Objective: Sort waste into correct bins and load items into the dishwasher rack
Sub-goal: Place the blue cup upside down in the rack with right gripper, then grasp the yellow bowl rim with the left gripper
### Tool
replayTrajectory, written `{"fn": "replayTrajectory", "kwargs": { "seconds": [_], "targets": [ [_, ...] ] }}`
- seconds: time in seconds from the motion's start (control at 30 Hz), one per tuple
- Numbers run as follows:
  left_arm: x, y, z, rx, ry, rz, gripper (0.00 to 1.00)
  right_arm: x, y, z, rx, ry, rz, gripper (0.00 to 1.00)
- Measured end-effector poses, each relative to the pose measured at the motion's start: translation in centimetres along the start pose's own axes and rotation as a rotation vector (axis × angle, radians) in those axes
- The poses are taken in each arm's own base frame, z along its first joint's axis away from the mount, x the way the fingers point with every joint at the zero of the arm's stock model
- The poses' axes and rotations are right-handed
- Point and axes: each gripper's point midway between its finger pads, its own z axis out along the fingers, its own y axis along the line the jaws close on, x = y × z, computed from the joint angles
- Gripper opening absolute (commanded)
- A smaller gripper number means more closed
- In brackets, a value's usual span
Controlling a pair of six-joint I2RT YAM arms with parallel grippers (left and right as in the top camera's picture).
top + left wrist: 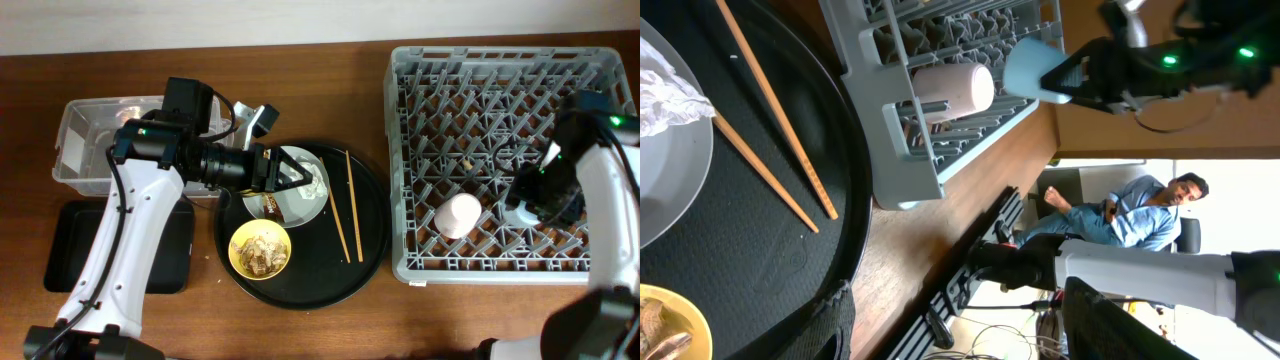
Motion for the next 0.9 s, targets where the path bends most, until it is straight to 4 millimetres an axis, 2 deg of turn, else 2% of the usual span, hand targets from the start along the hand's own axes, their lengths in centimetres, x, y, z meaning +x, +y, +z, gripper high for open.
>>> {"fn": "replayTrajectory", "kwargs": {
  "seconds": [0.03,0.07,0.1,0.2,0.3,0.37,0.4,0.43,0.5,0.53,0.6,0.67,0.73,0.8,0.9],
  "targets": [
    [0.0,0.0,0.0,0.0,0.001,-0.001,0.66,-0.3,0.1,1.1,0.013,0.035,-0.002,0.96],
    [0.0,0.1,0.0,-0.003,0.0,-0.001,0.66,-0.8,0.2,1.9,0.022,0.053,0.008,0.98],
    [0.0,0.1,0.0,-0.003,0.0,-0.001,0.66,-0.9,0.2,2.2,0.023,0.055,0.001,0.98],
    [0.0,0.1,0.0,-0.007,0.001,-0.001,0.59,-0.8,0.5,1.5,-0.001,0.053,-0.002,0.98],
    [0.9,1.1,0.4,-0.084,0.035,-0.019,0.54,0.4,2.5,-2.8,-0.171,-0.054,-0.058,0.99],
    [2.9,3.5,1.2,-0.292,0.112,-0.051,0.55,2.8,4.0,-8.7,-0.343,-0.237,-0.133,0.99],
    [4.5,5.3,1.3,-0.465,0.162,-0.091,0.55,4.5,4.3,-11.3,-0.414,-0.33,-0.169,0.99],
    [5.1,6.2,1.5,-0.557,0.179,-0.091,0.55,5.8,4.3,-13.1,-0.45,-0.401,-0.194,0.99],
    [7.0,9.1,2.9,-0.775,0.2,-0.077,0.55,8.4,4.1,-15.5,-0.5,-0.503,-0.231,0.99],
    [7.7,10.4,3.9,-0.825,0.202,-0.071,0.53,9.2,4.0,-16.1,-0.512,-0.53,-0.241,0.99],
    [9.5,13.9,6.4,-0.9,0.181,-0.082,0.46,10.1,4.0,-16.4,-0.524,-0.542,-0.248,0.99],
    [10.6,16.2,7.9,-0.924,0.158,-0.083,0.39,10.5,3.9,-16.3,-0.525,-0.535,-0.25,0.99],
    [10.7,17.4,9.2,-0.92,0.11,-0.069,0.34,10.5,3.9,-16.3,-0.524,-0.531,-0.249,0.99],
    [10.3,17.7,9.6,-0.912,0.074,-0.06,0.28,10.4,3.9,-16.1,-0.522,-0.517,-0.247,0.99],
    [9.4,18.1,9.4,-0.94,0.028,-0.044,0.19,10.2,4.0,-15.5,-0.517,-0.481,-0.241,0.99]
  ]
}}
